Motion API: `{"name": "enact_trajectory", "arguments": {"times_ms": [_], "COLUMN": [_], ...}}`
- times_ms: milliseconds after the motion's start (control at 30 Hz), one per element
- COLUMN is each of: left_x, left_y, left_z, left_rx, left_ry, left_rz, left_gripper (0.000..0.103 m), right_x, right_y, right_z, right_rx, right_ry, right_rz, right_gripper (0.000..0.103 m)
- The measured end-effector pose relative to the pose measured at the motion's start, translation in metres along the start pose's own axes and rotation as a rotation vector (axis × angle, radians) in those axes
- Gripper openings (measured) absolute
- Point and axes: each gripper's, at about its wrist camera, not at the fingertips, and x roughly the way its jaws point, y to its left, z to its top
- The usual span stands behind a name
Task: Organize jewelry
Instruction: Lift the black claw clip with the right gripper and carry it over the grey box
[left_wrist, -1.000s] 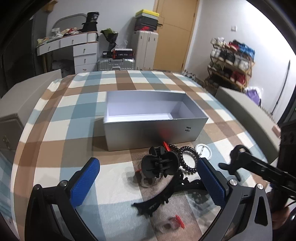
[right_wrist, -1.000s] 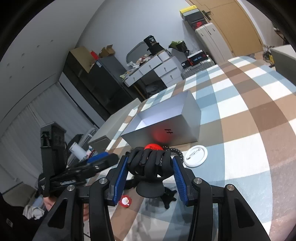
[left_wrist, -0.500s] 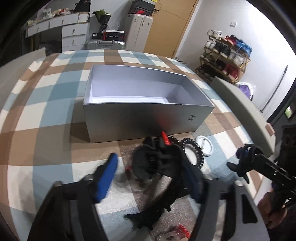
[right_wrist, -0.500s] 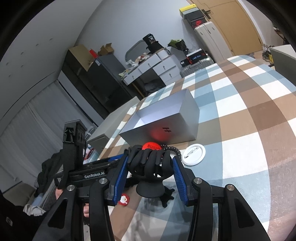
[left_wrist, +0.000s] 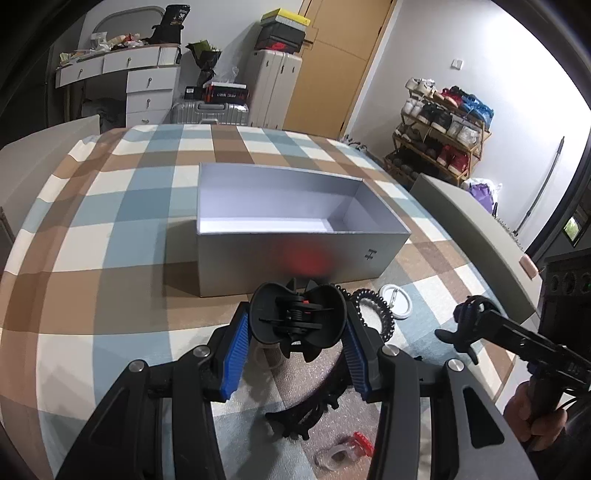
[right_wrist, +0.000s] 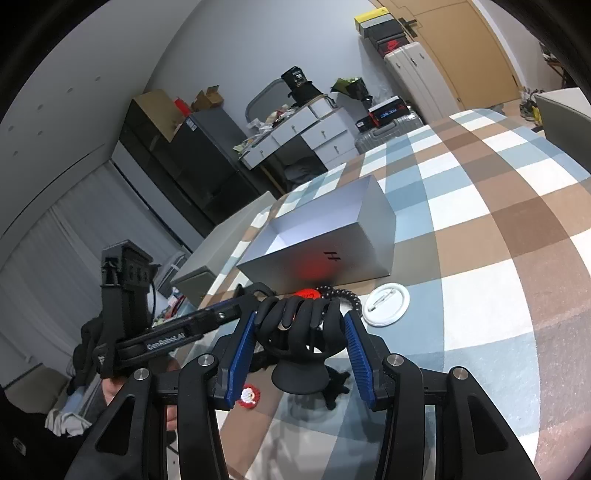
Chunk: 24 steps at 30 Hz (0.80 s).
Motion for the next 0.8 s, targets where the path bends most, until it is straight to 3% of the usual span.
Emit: {"name": "enact_trajectory", "arguments": {"times_ms": [467, 800], "left_x": [-0.033, -0.024], "left_y": [0.007, 0.02], "left_z": [0.01, 0.037], "left_rx": [-0.018, -0.047], "left_ry": [-0.086, -0.091], "left_rz": [-0.055, -0.194], "left_gripper": [0.041, 0.041], "right_x": [-0.002, 0.013], "right_y": [0.022, 0.027], "right_z": [0.01, 0.04], "right_rx": [-0.055, -0.063], "right_ry": [-0.023, -0.049], "right_rz": [0.006, 0.027], "right_gripper": [0.047, 0.047]}}
